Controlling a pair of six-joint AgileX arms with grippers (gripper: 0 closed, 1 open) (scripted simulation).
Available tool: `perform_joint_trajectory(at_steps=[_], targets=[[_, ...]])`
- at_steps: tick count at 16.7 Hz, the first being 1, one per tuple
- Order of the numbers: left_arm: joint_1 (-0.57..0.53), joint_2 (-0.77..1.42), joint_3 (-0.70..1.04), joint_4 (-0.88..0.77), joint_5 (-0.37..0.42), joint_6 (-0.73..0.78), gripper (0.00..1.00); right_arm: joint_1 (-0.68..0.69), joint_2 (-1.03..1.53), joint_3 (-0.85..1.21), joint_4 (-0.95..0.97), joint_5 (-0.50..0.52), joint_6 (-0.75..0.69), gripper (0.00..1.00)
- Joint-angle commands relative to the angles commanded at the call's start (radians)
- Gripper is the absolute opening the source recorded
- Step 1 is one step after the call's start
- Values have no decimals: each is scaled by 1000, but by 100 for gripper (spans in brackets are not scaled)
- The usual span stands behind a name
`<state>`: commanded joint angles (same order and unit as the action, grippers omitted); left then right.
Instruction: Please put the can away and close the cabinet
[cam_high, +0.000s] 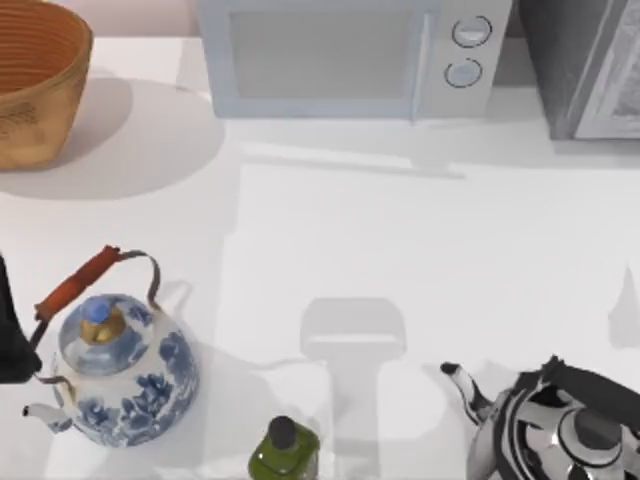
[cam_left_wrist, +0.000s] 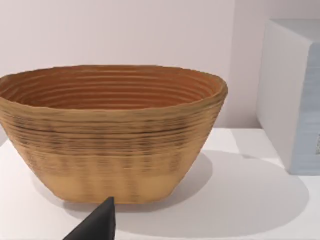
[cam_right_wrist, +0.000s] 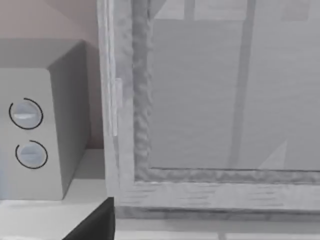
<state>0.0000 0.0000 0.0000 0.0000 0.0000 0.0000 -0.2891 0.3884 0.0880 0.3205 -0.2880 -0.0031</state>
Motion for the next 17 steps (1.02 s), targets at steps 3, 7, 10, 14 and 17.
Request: perform_joint_trajectory(at_steps=[3, 7, 10, 14, 17], targets=[[0, 0, 0, 0, 0, 0, 100, -179, 287, 68, 211, -178, 6, 100], [0, 0, 0, 0, 0, 0, 100, -418, 680, 169, 504, -416, 15, 100], [0, 0, 0, 0, 0, 0, 100, -573, 927, 233, 694, -567, 20, 100], [0, 0, 0, 0, 0, 0, 100, -708, 1124, 276, 850, -697, 25, 100], [0, 0, 0, 0, 0, 0, 100, -736, 1163, 280, 879, -723, 25, 100]])
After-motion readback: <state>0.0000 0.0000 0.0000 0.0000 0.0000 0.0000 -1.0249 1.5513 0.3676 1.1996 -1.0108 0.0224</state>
